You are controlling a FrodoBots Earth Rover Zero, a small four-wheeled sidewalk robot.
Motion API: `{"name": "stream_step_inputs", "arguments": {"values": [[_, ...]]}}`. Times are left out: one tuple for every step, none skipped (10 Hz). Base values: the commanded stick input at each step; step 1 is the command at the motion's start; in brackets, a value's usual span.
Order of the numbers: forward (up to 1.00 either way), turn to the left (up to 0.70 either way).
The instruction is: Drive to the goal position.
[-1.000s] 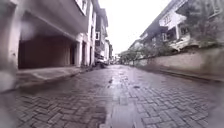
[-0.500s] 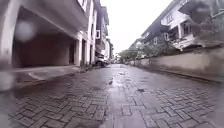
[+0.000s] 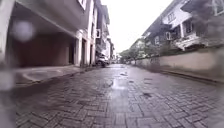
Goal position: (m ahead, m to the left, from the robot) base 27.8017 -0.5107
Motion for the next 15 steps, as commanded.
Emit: {"name": "stream_step_inputs", "arguments": {"values": [[0.7,0.0],[0.7,0.0],[0.7,0.0],[0.7,0.0],[0.7,0.0],[0.7,0.0],[0.7,0.0],[0.7,0.0],[0.7,0.0],[0.7,0.0],[0.7,0.0],[0.7,0.0],[0.7,0.0],[0.7,0.0],[0.7,0.0]]}}
